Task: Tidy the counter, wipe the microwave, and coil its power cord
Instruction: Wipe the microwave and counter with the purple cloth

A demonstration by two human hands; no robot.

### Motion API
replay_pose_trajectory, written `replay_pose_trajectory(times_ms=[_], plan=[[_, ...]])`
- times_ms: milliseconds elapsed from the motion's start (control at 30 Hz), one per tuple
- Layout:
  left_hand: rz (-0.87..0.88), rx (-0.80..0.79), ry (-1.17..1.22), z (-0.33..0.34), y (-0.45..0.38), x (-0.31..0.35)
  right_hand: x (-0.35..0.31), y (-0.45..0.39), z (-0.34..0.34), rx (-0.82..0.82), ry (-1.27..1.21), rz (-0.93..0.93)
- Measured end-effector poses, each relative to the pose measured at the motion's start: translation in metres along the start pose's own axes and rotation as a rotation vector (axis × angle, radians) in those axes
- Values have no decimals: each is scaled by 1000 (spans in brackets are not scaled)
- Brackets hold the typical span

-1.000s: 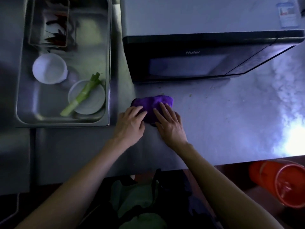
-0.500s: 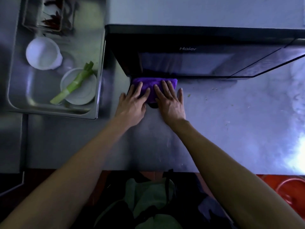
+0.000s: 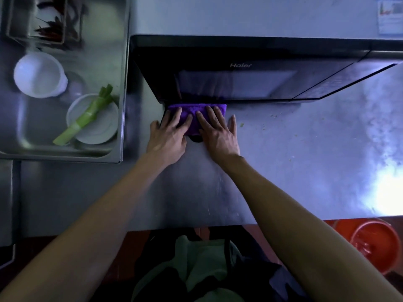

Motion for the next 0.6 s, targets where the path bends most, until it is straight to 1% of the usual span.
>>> replay_pose_trajectory(times_ms=[233,400,600], plan=[[59,22,-22,-4,-1,10,11,5,-10,-15,33,9],[113,17,-31,-14,-13,39,40,15,-29,-40,65,9],[156,23,-35,-22,-37,91,93,30,-54,-57,66,23]])
Point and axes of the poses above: each hand's wrist, its own y-axis away from the middle knuckle, its own z-axis out of the palm, x = y × z, the point moved 1 cm from there along -y, towards the middle knuckle, and after that the axes turned 10 degrees about -y, right-handed, at the moved point
